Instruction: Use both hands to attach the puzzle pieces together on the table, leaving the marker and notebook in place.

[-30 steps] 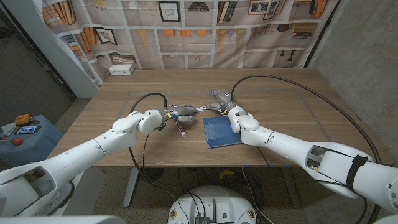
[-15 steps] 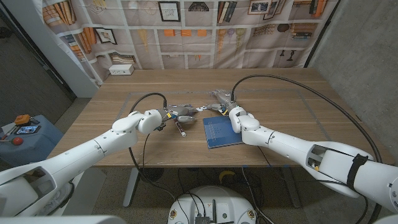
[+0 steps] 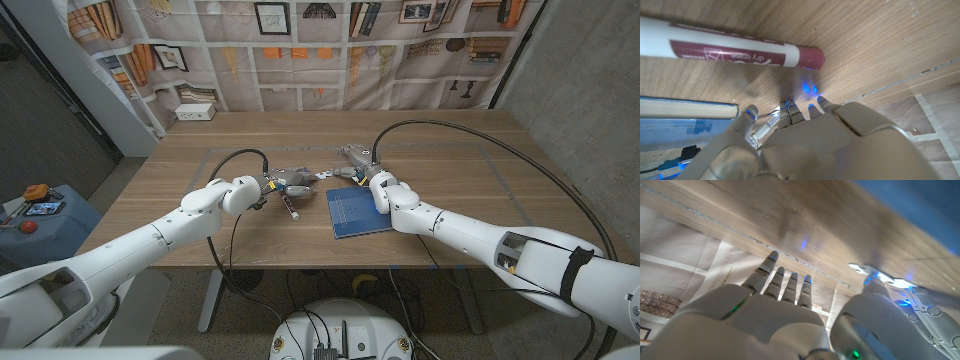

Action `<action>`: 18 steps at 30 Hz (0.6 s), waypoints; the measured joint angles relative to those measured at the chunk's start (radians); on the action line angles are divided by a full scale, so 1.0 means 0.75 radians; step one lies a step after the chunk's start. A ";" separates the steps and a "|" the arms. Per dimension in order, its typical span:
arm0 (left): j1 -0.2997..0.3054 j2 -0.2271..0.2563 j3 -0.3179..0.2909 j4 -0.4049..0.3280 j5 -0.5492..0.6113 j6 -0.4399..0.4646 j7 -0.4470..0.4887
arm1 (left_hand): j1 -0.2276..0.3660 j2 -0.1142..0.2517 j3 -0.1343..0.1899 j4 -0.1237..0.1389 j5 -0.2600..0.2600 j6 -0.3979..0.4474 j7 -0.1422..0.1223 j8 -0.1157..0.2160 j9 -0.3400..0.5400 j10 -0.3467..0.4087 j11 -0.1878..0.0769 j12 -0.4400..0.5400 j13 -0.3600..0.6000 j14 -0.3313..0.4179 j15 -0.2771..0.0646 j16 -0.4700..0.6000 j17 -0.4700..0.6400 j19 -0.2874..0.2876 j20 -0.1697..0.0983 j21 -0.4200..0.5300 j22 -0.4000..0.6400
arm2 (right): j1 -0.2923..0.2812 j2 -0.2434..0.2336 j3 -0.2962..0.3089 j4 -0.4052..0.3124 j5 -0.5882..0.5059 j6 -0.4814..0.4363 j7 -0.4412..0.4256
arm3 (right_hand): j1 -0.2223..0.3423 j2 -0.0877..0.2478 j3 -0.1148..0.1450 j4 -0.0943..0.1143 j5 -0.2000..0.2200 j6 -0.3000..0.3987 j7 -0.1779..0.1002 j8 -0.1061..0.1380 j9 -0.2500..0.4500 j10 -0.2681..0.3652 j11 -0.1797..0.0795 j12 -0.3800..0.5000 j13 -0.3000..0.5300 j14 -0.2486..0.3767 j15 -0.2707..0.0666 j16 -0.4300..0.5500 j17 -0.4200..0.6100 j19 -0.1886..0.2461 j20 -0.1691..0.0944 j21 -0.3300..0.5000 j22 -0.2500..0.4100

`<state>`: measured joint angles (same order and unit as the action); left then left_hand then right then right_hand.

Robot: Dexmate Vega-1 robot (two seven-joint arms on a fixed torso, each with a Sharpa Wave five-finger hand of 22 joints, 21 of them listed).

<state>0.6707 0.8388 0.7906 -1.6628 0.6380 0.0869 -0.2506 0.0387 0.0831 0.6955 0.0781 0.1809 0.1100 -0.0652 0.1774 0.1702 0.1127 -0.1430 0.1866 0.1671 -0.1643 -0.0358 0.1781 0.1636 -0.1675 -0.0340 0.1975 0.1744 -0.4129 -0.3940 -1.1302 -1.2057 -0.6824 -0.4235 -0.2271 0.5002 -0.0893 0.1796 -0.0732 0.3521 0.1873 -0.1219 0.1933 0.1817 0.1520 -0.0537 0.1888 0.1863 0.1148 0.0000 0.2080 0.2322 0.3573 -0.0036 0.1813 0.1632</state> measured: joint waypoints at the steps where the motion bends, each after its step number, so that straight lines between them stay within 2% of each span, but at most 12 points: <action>1: 0.000 0.000 0.000 0.000 0.000 0.000 0.000 | 0.000 0.000 0.000 0.000 0.000 0.001 0.001 0.000 0.000 0.002 -0.002 0.000 0.000 0.000 0.000 0.000 0.000 0.000 0.000 0.000 0.000 | 0.000 -0.001 0.000 0.000 -0.001 0.001 0.000 | 0.000 0.000 0.000 0.000 0.001 0.000 0.000 0.000 0.000 0.000 0.000 0.000 0.000 0.000 0.000 0.000 0.000 0.000 0.000 0.000 0.000; 11: -0.007 -0.005 0.004 0.009 0.000 0.000 0.002 | 0.000 0.000 0.000 0.000 0.000 0.001 0.001 -0.001 0.000 0.002 -0.002 0.000 0.007 0.000 0.000 0.000 0.000 0.000 0.000 0.000 0.000 | 0.000 -0.008 0.002 -0.004 -0.007 0.021 0.002 | 0.000 0.000 -0.006 0.006 0.010 0.000 0.000 0.000 0.000 0.000 0.000 0.000 0.003 0.000 0.000 0.000 0.000 0.005 -0.005 0.000 0.000; 13: -0.007 -0.005 0.004 0.009 0.000 0.000 0.002 | 0.000 0.000 0.000 0.000 0.001 0.001 0.001 -0.001 0.000 0.002 -0.002 0.000 0.008 0.000 0.000 0.000 0.000 0.000 0.000 0.000 0.000 | 0.000 -0.009 0.003 -0.005 -0.009 0.024 0.002 | -0.018 -0.018 -0.006 0.006 0.010 0.000 0.000 0.000 0.000 0.000 0.000 0.000 0.003 0.000 0.000 0.000 0.000 0.005 -0.005 0.000 0.000; 18: -0.007 -0.005 0.005 0.009 0.000 0.003 0.003 | 0.000 0.000 0.003 -0.003 0.001 0.001 0.001 -0.001 -0.001 0.002 -0.002 0.000 0.008 0.000 0.000 0.000 0.000 0.000 0.000 0.000 0.000 | -0.003 -0.013 0.004 -0.010 -0.013 0.030 0.003 | -0.018 -0.018 -0.011 0.000 0.010 0.000 0.000 0.000 0.000 0.000 0.000 0.000 0.003 0.000 0.000 0.000 0.000 0.005 -0.005 0.000 0.000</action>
<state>0.6655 0.8347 0.7944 -1.6563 0.6383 0.0893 -0.2487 0.0387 0.0831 0.6975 0.0761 0.1814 0.1109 -0.0643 0.1768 0.1698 0.1143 -0.1445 0.1867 0.1728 -0.1643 -0.0358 0.1781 0.1636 -0.1675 -0.0340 0.1975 0.1744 -0.4149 -0.4038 -1.1269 -1.2130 -0.6924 -0.4011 -0.2249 0.4869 -0.1025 0.1711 -0.0732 0.3598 0.1873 -0.1218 0.1933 0.1818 0.1519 -0.0537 0.1888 0.1887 0.1148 0.0000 0.2080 0.2324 0.3608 -0.0072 0.1813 0.1633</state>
